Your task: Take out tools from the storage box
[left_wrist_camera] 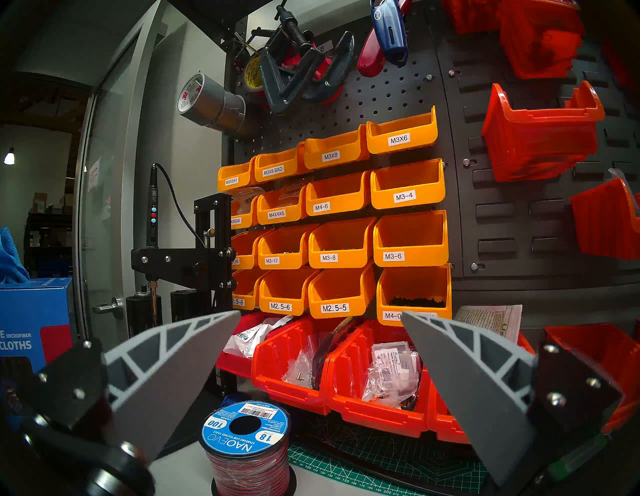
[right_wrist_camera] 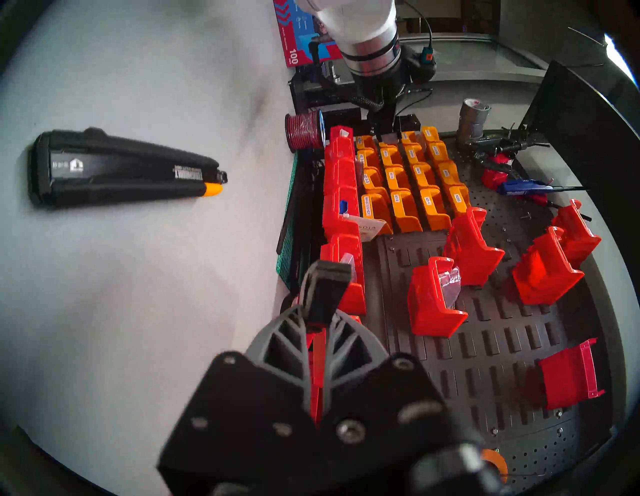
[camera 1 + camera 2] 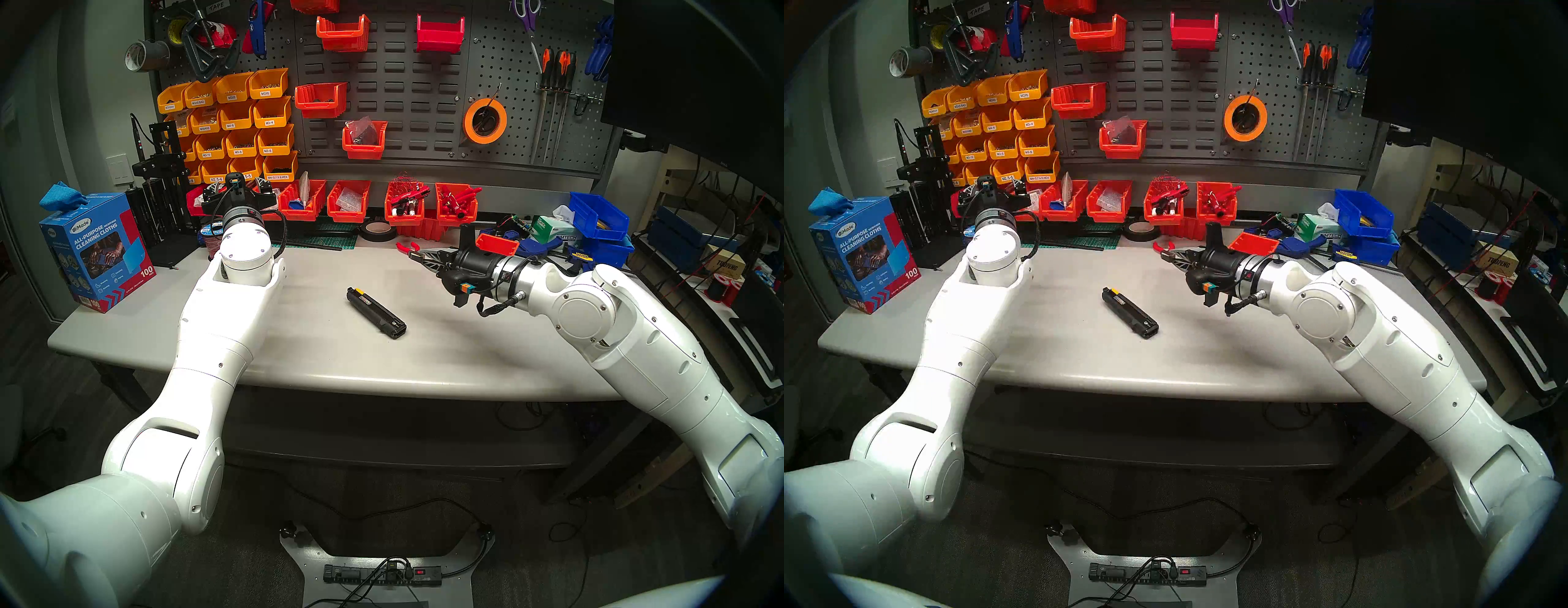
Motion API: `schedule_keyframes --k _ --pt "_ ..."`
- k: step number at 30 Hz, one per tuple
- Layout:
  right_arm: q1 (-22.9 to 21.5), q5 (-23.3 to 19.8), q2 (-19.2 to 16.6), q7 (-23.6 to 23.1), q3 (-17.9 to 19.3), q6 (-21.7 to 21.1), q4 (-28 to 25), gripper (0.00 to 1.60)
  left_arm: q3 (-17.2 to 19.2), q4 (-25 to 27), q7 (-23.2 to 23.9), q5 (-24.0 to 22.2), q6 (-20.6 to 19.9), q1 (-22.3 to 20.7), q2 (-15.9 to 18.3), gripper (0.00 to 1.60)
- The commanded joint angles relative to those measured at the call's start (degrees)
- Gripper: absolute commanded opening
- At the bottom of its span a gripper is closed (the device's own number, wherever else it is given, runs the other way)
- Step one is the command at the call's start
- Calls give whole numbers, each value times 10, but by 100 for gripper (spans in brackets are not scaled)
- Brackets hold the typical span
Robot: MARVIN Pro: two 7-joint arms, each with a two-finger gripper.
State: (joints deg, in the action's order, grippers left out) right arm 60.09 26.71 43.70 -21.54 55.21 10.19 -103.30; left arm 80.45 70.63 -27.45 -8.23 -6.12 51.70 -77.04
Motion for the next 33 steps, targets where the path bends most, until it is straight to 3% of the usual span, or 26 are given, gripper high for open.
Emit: schedule_keyframes --k 1,12,27,28,30,33 --pt "-17 -12 31 1 -4 6 -15 0 1 7 -1 1 2 -14 0 160" --pt "39 -89 -16 -59 -2 -9 -75 0 0 7 -2 0 3 -14 0 160" --pt "56 -98 -35 -79 2 -28 -83 0 -1 7 -3 -1 3 -14 1 160" --pt "57 -98 -36 -79 2 -29 -83 25 -1 7 -3 -1 3 -14 1 160" --pt "58 -99 -38 -82 3 -33 -85 53 -1 7 -3 -1 3 -14 1 160" --pt "58 -101 -40 -84 3 -37 -87 69 -1 7 -3 -2 3 -14 1 160"
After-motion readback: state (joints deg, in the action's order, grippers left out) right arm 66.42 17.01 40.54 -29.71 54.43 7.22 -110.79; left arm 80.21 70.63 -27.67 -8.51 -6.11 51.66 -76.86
